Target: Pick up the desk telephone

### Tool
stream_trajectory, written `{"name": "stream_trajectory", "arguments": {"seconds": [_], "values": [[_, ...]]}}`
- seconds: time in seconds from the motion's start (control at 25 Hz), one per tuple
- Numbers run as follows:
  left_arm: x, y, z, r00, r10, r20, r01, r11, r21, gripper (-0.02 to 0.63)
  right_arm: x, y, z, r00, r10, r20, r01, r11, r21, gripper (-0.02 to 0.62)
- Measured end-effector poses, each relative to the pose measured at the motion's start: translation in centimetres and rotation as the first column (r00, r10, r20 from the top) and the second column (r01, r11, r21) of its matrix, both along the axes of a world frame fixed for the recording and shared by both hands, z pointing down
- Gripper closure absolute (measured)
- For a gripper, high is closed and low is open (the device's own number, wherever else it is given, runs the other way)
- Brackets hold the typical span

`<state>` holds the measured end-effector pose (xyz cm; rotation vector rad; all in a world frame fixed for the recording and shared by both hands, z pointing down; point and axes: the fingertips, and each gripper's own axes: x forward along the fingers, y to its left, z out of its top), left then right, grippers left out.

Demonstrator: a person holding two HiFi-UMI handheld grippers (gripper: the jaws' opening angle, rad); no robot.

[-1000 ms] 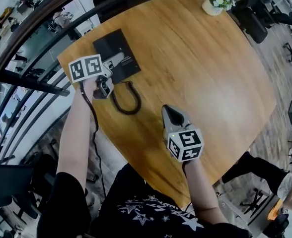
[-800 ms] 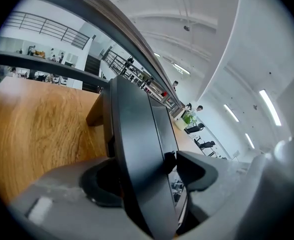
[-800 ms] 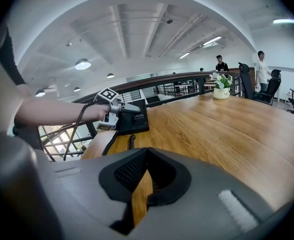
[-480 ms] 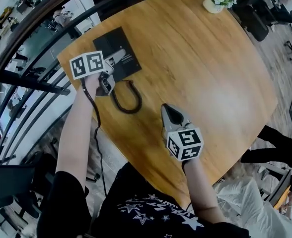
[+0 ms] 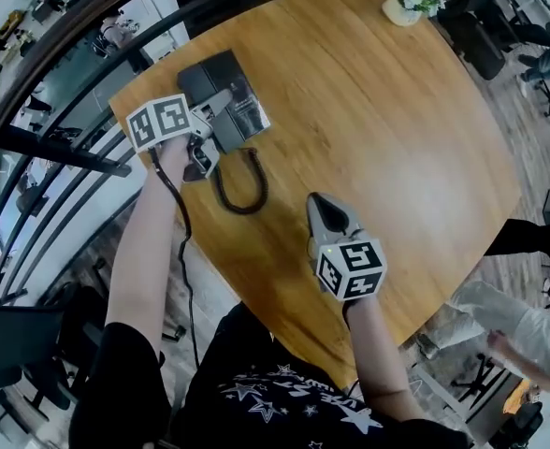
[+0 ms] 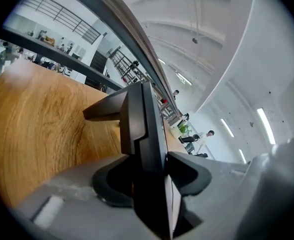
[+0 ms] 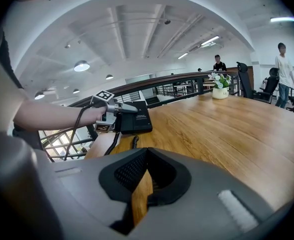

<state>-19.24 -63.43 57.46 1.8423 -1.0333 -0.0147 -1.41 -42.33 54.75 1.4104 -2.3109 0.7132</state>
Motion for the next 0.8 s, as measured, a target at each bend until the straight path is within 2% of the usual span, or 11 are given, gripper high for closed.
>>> {"name": "stream_trajectory", "arguments": {"seconds": [0.28, 0.52, 0.8], "values": [[-0.2, 0.5, -0.4, 0.999, -0.036, -0.025, 0.036, 0.999, 0.006, 0.407, -0.1, 0.3, -0.8, 1.0, 0.002, 0.01, -0.002, 1.0, 0.01, 0.594], [0.8, 1.1, -2.3, 1.0, 0.026, -0.012, -0.025, 0.996, 0.09, 0.427, 0.1, 0.3, -1.6, 1.0, 0.011, 0.022, -0.011, 1.0, 0.018, 0.592], [1.8, 2.6, -2.6, 0.999, 0.029, -0.018, -0.027, 0.994, 0.106, 0.431, 0.7, 1.1, -2.0, 0.999, 0.016, 0.034, -0.017, 1.0, 0.027, 0.594]]}}
